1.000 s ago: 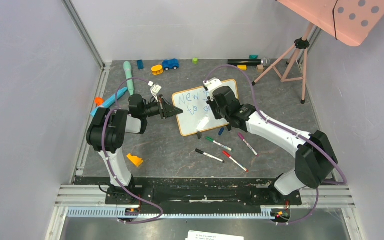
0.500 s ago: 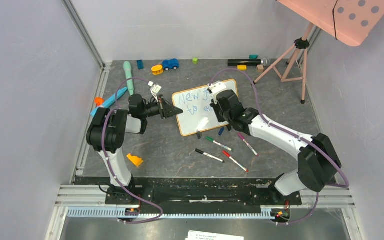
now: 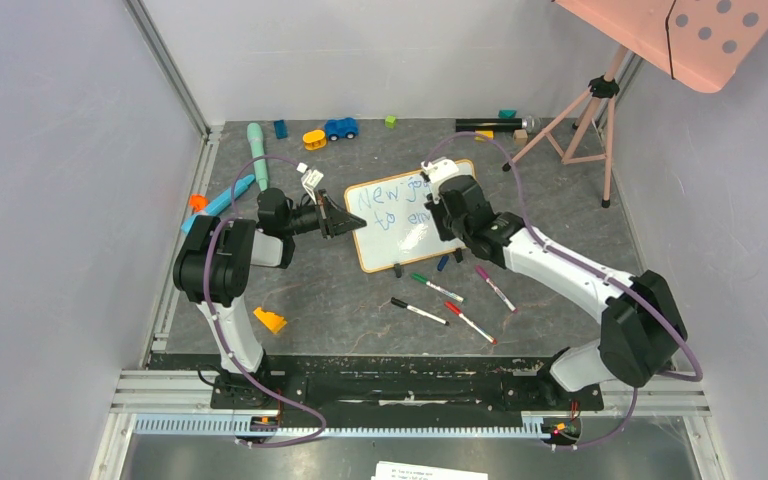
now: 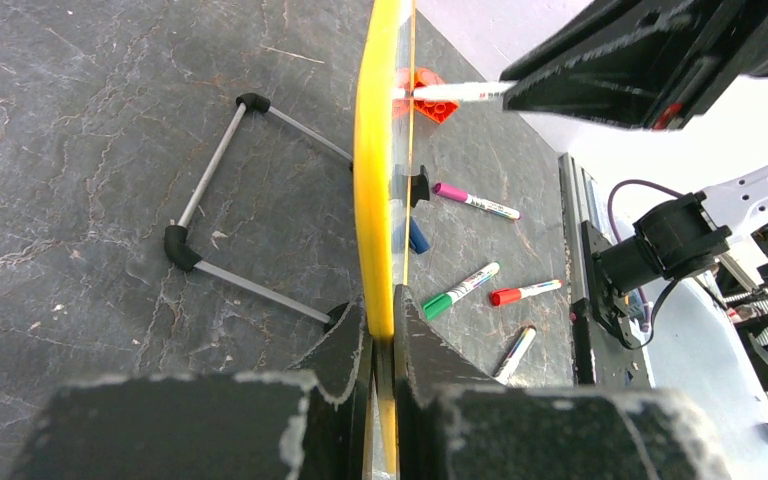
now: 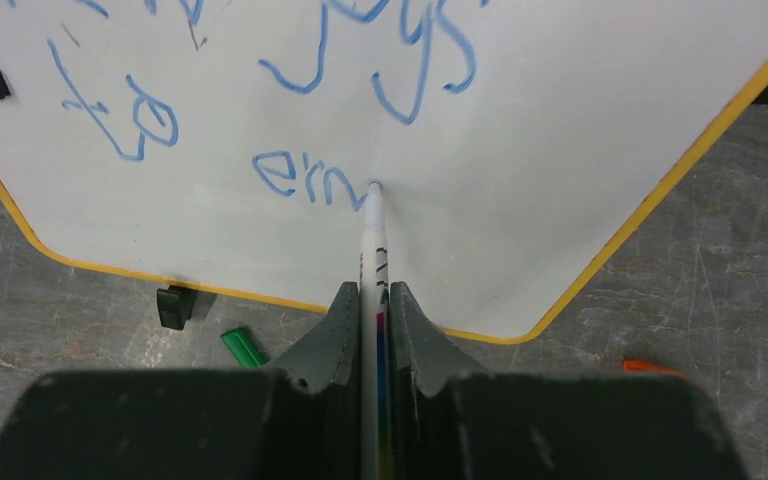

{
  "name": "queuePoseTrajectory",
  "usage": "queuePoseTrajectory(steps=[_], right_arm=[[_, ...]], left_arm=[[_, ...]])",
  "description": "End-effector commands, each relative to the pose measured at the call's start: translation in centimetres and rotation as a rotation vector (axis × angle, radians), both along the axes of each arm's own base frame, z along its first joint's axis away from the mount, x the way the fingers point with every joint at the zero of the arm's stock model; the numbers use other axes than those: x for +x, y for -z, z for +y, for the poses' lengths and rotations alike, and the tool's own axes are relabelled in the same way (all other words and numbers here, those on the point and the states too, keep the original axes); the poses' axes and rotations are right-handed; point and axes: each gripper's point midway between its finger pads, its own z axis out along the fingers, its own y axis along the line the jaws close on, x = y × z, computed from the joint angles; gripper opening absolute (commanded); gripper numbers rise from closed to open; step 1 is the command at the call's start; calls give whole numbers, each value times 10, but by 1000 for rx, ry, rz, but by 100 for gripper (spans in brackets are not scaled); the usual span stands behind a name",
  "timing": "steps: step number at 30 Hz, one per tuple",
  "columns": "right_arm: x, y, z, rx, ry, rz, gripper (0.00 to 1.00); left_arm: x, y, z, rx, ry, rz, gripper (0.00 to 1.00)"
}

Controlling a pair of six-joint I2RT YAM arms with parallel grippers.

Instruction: Write a sentence on the whiteboard

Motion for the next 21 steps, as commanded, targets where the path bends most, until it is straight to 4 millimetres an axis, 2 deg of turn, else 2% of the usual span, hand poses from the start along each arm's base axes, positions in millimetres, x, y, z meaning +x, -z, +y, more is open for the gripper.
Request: queuePoseTrajectory(steps=[1,8,21], right_arm=[[18,-72,5,148,18,-147,0],[18,-60,-1,124,25,-125,0],[22,-52,9,134,1,-108,0]], left_arm=[[2,12,1,32,16,-87,2],[3,10,1,33,13,-92,2],[1,11,2,34,10,-94,2]])
